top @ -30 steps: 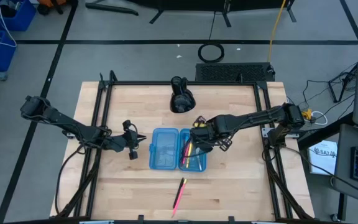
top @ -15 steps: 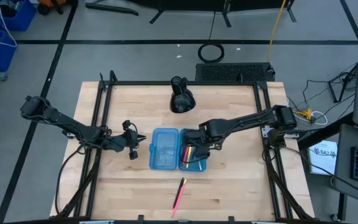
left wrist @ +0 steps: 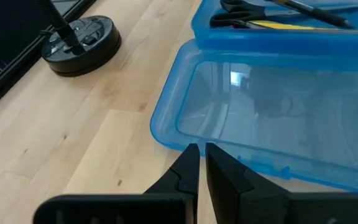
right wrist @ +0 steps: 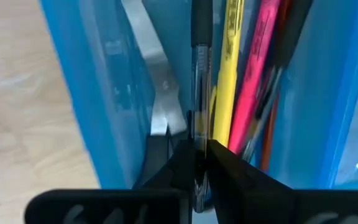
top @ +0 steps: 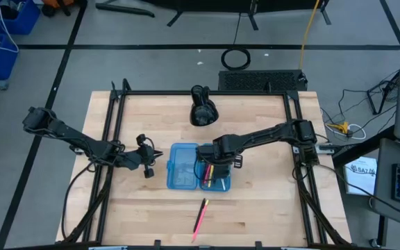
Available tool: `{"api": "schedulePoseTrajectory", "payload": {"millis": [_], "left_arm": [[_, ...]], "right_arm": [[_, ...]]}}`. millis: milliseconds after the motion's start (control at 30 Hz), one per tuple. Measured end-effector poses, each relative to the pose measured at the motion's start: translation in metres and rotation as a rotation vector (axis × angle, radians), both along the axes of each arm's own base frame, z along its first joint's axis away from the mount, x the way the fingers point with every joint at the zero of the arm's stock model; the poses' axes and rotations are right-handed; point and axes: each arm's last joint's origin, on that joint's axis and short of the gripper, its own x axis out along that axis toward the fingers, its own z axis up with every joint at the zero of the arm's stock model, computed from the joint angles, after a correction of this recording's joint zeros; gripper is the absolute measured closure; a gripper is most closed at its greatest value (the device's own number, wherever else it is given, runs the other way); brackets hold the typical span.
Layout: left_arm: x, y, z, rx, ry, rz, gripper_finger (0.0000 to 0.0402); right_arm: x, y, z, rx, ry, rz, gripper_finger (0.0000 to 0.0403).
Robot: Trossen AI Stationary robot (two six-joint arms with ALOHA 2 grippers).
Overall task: Pick & place school supplies into a supply box
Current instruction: Put the right black pen into the blue supply box, then put the black pen into the blue supply box
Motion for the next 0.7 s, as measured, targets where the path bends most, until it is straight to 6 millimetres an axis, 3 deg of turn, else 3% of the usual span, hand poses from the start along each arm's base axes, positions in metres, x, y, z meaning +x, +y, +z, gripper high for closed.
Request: {"api": "schedulePoseTrajectory", "payload": {"millis": [400,700], "left_arm": [[-0.001,0.0,-0.002,0.013,0.024,-0.003,0.0369],[-0.002,0.001,-0.002,0.006,0.025,0.002,0.0369]], "right_arm": [[0.007,-0.019,-0.016,0.05,0.016,-0.04,0.0376],[0.0,-0.018,0.005,-0.007,-0.017,-0.061,0.0334]]}}
